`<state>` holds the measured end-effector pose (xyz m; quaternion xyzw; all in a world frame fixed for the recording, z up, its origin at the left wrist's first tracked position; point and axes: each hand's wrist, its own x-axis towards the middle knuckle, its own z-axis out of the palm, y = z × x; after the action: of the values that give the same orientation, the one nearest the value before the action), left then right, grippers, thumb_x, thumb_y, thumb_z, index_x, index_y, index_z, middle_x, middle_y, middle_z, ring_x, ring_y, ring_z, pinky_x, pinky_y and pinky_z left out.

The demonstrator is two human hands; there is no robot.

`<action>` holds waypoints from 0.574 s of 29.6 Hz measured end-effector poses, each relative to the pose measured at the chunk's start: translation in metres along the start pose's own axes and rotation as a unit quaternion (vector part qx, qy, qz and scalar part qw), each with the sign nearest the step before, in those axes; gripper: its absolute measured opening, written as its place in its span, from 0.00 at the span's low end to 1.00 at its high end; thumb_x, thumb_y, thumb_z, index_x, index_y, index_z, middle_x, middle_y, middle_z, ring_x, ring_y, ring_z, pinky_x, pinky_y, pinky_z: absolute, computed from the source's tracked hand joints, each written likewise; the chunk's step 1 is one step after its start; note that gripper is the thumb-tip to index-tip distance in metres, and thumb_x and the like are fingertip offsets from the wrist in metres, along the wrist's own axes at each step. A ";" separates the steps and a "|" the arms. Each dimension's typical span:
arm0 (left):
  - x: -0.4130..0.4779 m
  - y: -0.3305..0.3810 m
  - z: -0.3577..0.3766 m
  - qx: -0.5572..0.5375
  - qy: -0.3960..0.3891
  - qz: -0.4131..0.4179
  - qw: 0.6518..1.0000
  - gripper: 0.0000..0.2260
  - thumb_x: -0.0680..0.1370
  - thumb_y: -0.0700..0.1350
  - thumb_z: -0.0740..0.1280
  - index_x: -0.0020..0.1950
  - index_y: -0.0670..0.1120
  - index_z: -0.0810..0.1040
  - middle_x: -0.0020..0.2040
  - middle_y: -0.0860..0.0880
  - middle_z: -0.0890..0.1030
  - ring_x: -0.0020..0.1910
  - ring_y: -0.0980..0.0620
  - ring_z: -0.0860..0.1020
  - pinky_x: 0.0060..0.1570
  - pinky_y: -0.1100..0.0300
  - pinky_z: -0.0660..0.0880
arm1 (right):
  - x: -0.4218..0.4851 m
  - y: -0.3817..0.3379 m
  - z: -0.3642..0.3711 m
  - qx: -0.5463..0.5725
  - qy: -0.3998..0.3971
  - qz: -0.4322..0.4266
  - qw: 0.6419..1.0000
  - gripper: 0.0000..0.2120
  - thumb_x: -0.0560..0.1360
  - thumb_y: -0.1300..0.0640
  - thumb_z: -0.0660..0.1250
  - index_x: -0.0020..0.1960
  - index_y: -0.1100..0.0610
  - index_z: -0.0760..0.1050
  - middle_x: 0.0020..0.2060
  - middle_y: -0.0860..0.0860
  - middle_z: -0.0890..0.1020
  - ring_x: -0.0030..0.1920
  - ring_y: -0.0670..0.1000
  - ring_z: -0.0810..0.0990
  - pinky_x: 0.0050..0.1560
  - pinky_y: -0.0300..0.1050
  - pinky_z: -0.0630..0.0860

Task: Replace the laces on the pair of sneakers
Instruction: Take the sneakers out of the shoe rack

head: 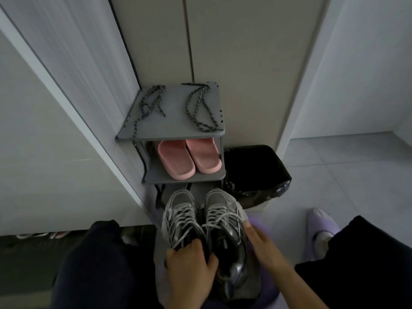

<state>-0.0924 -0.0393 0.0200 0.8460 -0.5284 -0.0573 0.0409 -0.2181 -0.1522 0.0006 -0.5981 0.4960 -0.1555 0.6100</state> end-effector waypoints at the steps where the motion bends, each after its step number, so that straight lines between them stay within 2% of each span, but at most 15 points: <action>1: -0.001 0.003 -0.001 0.006 -0.003 0.009 1.000 0.14 0.56 0.58 0.66 0.25 0.49 0.69 0.18 0.48 0.72 0.17 0.53 0.72 0.27 0.58 0.70 | 0.000 0.002 0.003 -0.004 0.000 0.001 1.000 0.14 0.80 0.48 0.52 0.57 0.48 0.74 0.56 0.49 0.79 0.59 0.47 0.74 0.61 0.38 0.66; 4: 0.002 -0.003 0.001 0.024 0.028 0.007 0.999 0.15 0.68 0.60 0.64 0.30 0.50 0.71 0.23 0.50 0.76 0.24 0.54 0.76 0.33 0.56 0.70 | -0.001 0.004 0.004 -0.077 0.009 0.024 0.997 0.18 0.81 0.48 0.50 0.59 0.54 0.74 0.60 0.54 0.78 0.61 0.52 0.74 0.61 0.42 0.67; 6: 0.002 -0.005 -0.005 0.015 0.042 -0.010 0.999 0.15 0.69 0.59 0.70 0.33 0.51 0.69 0.27 0.50 0.78 0.28 0.54 0.78 0.37 0.56 0.69 | -0.002 0.001 0.001 -0.130 0.021 0.037 0.991 0.19 0.82 0.50 0.49 0.60 0.59 0.74 0.60 0.57 0.78 0.59 0.54 0.75 0.55 0.41 0.66; 7: 0.002 -0.006 -0.010 0.009 0.039 -0.012 0.999 0.15 0.70 0.59 0.69 0.35 0.52 0.66 0.30 0.50 0.80 0.32 0.55 0.79 0.39 0.57 0.67 | -0.002 0.001 -0.002 -0.143 0.023 0.033 0.989 0.19 0.82 0.51 0.49 0.58 0.61 0.74 0.58 0.58 0.78 0.56 0.54 0.75 0.51 0.41 0.65; 10: -0.004 -0.011 -0.012 -0.033 0.003 -0.005 0.999 0.11 0.79 0.58 0.53 0.44 0.53 0.64 0.47 0.52 0.81 0.49 0.53 0.77 0.46 0.58 0.57 | -0.002 0.000 -0.006 -0.156 0.029 0.020 0.987 0.20 0.81 0.51 0.53 0.53 0.65 0.76 0.51 0.60 0.81 0.53 0.57 0.77 0.49 0.46 0.69; 11: -0.006 -0.011 -0.015 -0.027 0.001 0.005 1.000 0.11 0.79 0.58 0.53 0.45 0.52 0.66 0.48 0.52 0.81 0.50 0.52 0.77 0.47 0.57 0.59 | -0.003 -0.001 -0.007 -0.160 0.032 0.016 0.986 0.19 0.81 0.51 0.54 0.51 0.65 0.76 0.49 0.60 0.81 0.51 0.57 0.78 0.49 0.47 0.70; 14: -0.011 -0.010 -0.030 0.059 0.006 0.033 0.998 0.13 0.75 0.58 0.63 0.47 0.49 0.74 0.42 0.50 0.82 0.43 0.53 0.80 0.49 0.56 0.68 | -0.004 -0.004 -0.009 -0.189 0.037 0.015 0.981 0.15 0.79 0.51 0.57 0.42 0.60 0.74 0.39 0.54 0.79 0.44 0.54 0.77 0.46 0.46 0.69; 16: -0.013 -0.009 -0.020 0.064 -0.019 0.040 0.997 0.13 0.78 0.56 0.58 0.53 0.47 0.73 0.48 0.49 0.82 0.49 0.52 0.79 0.55 0.55 0.66 | -0.004 -0.004 -0.010 -0.208 0.054 -0.001 0.977 0.14 0.79 0.53 0.58 0.36 0.58 0.69 0.34 0.52 0.76 0.39 0.53 0.74 0.41 0.46 0.67; 17: -0.013 -0.008 -0.020 0.055 -0.024 0.038 0.997 0.14 0.76 0.56 0.61 0.52 0.46 0.74 0.47 0.48 0.82 0.48 0.52 0.80 0.54 0.56 0.67 | -0.004 -0.005 -0.010 -0.208 0.069 -0.015 0.976 0.14 0.78 0.55 0.59 0.35 0.58 0.68 0.33 0.53 0.75 0.37 0.53 0.74 0.40 0.46 0.67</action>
<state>-0.0884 -0.0244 0.0398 0.8245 -0.5636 -0.0469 -0.0164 -0.2264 -0.1560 0.0087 -0.7068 0.5496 -0.0992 0.4342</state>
